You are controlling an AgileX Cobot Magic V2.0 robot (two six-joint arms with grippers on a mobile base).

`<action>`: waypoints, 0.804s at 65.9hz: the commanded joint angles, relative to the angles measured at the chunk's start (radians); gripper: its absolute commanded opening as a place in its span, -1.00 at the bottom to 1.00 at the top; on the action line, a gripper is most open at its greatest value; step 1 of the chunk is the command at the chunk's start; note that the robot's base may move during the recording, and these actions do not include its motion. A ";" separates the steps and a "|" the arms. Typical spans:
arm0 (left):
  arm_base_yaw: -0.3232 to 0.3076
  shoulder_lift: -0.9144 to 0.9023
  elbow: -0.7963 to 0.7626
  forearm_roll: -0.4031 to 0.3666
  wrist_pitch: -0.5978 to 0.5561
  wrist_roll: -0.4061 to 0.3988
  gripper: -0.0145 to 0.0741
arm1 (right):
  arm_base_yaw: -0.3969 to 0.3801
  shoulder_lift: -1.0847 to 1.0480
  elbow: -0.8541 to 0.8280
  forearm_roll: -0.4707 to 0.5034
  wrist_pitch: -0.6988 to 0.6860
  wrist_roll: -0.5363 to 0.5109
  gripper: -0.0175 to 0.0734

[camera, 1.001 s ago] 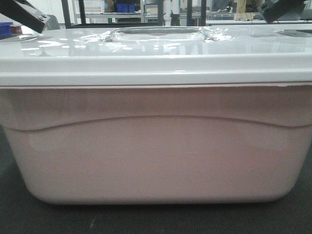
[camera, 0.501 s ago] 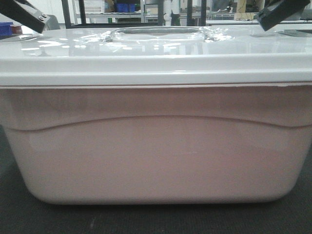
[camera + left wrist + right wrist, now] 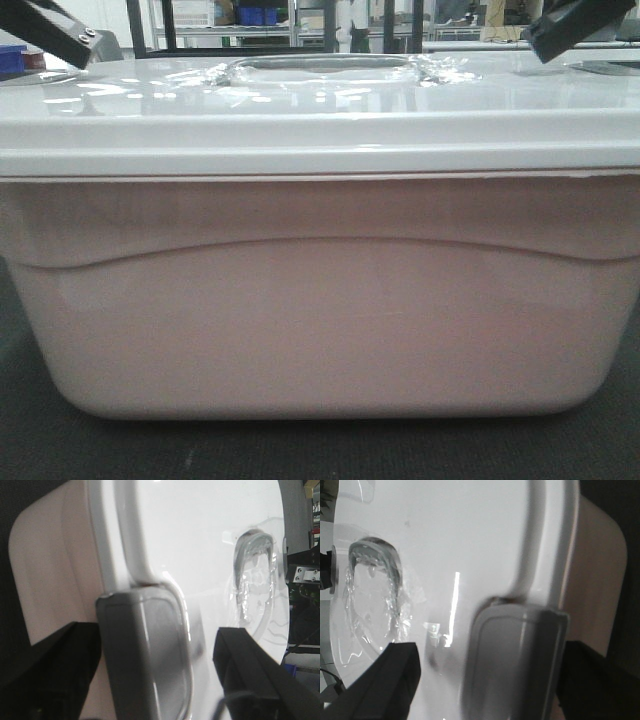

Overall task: Grab white bin and place on right shelf
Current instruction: 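Lift the bin off the table with both grippers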

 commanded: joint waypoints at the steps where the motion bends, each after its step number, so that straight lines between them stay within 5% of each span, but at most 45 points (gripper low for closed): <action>1: -0.007 -0.028 -0.022 -0.075 0.048 0.005 0.17 | 0.000 -0.024 -0.024 0.108 0.086 -0.026 0.75; 53: -0.056 -0.028 -0.022 -0.082 0.008 0.000 0.17 | 0.000 -0.024 -0.024 0.102 0.087 -0.027 0.75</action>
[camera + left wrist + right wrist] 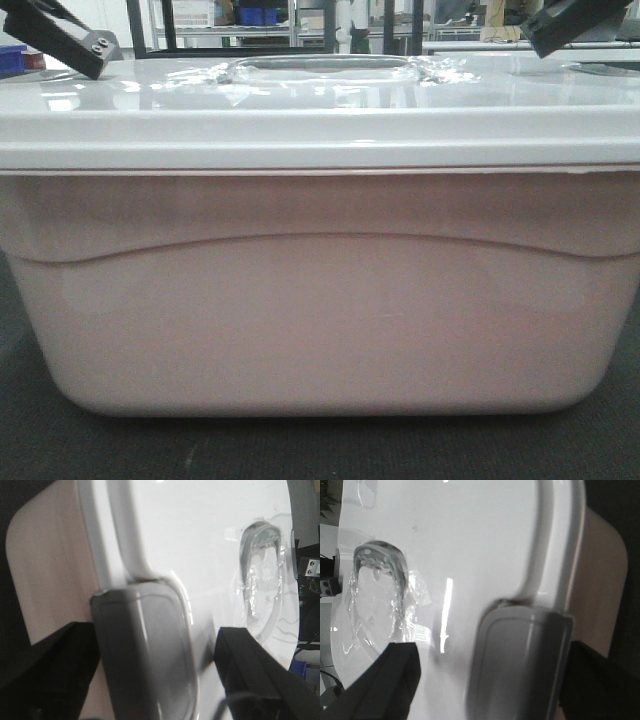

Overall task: Grab white bin and place on right shelf
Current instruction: 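Lift the bin off the table with both grippers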

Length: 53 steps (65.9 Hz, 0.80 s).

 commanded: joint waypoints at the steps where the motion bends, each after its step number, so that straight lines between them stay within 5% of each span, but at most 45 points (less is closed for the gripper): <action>1: -0.011 -0.028 -0.022 -0.094 0.036 0.000 0.17 | 0.000 -0.024 -0.024 0.087 0.096 -0.015 0.75; 25: -0.011 -0.028 -0.022 -0.094 0.036 0.000 0.16 | 0.000 -0.024 -0.024 0.076 0.104 -0.016 0.42; 53: -0.011 -0.028 -0.022 -0.090 0.036 0.000 -0.11 | 0.000 -0.024 -0.024 0.076 0.121 -0.035 0.41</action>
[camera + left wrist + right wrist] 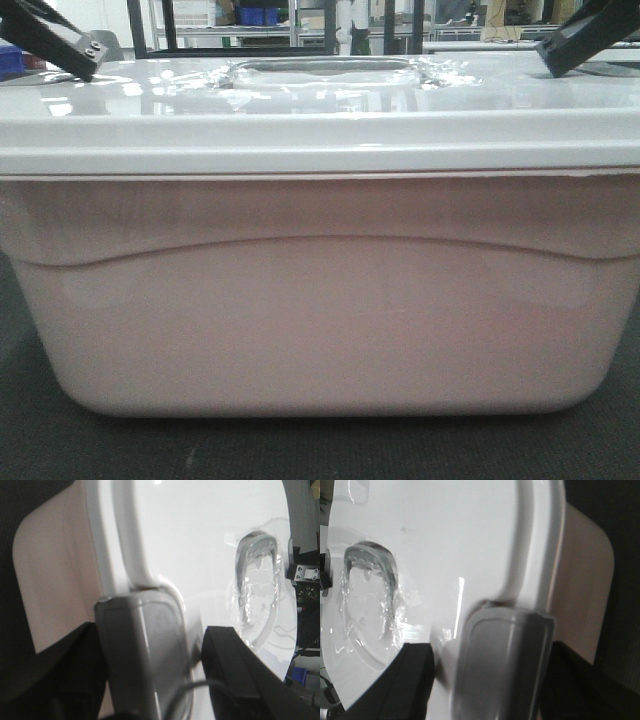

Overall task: Grab white bin and place on right shelf
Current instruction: 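Lift the bin off the table with both grippers, then hold the bin raised with both grippers while the base backs away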

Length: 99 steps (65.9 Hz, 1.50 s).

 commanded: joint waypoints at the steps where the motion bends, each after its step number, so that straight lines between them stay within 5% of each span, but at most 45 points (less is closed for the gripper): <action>1: -0.014 -0.028 -0.020 -0.084 0.044 0.002 -0.11 | 0.005 -0.024 -0.024 0.100 0.129 -0.029 0.41; 32: -0.014 -0.049 -0.116 -0.095 0.144 0.028 -0.11 | 0.005 -0.080 -0.093 0.107 0.158 -0.044 0.41; 99: -0.014 -0.427 -0.281 -0.110 0.099 0.026 -0.11 | 0.005 -0.404 -0.252 0.232 0.157 -0.044 0.41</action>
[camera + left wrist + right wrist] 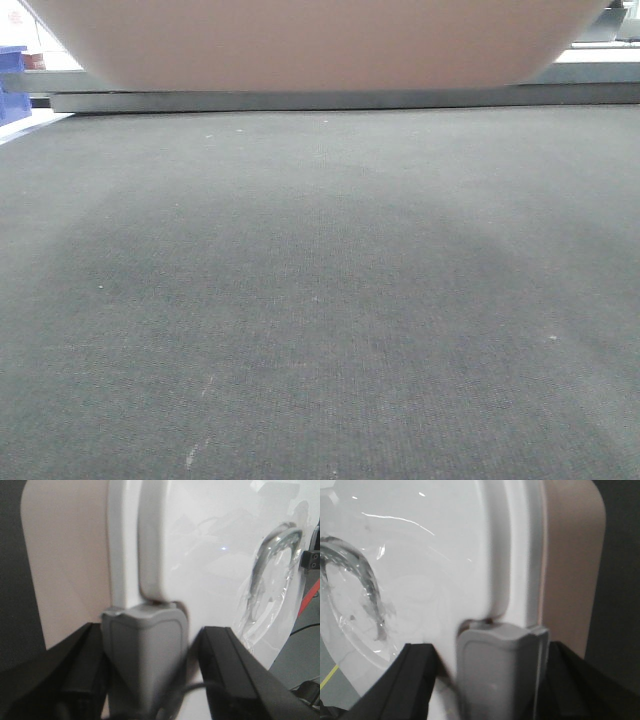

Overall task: Grab white bin and place on right shelf
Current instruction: 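Hold the bin raised with both grippers while the base backs away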

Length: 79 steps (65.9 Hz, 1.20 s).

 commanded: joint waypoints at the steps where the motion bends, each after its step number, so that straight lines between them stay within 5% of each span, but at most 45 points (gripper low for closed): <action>1: -0.021 -0.045 -0.038 -0.172 0.089 0.015 -0.11 | 0.011 -0.041 -0.041 0.217 0.155 -0.013 0.41; 31: -0.021 -0.054 -0.038 -0.169 -0.028 0.015 -0.11 | 0.011 -0.102 -0.041 0.218 0.155 -0.013 0.41; 79: -0.021 -0.054 -0.038 -0.169 -0.051 0.015 -0.11 | 0.011 -0.101 -0.041 0.218 0.140 -0.013 0.41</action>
